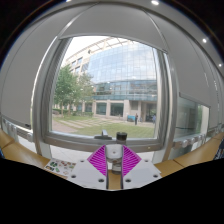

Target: Unplug charger

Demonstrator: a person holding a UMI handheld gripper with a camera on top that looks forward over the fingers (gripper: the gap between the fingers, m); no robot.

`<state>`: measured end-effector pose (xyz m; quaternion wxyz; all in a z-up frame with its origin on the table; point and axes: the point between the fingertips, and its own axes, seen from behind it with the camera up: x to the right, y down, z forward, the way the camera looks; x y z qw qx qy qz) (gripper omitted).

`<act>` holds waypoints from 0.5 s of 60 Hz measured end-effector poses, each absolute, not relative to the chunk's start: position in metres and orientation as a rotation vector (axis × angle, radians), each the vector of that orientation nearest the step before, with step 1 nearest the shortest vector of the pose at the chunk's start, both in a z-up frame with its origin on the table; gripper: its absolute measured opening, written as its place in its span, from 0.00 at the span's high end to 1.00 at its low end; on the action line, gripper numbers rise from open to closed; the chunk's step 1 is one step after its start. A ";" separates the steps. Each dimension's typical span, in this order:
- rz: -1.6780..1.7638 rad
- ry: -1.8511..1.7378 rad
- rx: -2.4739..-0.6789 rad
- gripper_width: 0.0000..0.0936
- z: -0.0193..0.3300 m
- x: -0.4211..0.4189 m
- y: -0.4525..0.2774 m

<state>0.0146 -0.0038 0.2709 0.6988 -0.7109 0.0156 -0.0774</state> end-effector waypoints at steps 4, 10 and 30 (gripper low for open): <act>-0.188 0.093 -1.552 0.84 0.300 0.052 -0.014; -0.205 0.177 -1.588 0.84 0.282 0.111 -0.025; -0.094 0.234 -1.948 0.84 0.062 0.184 -0.008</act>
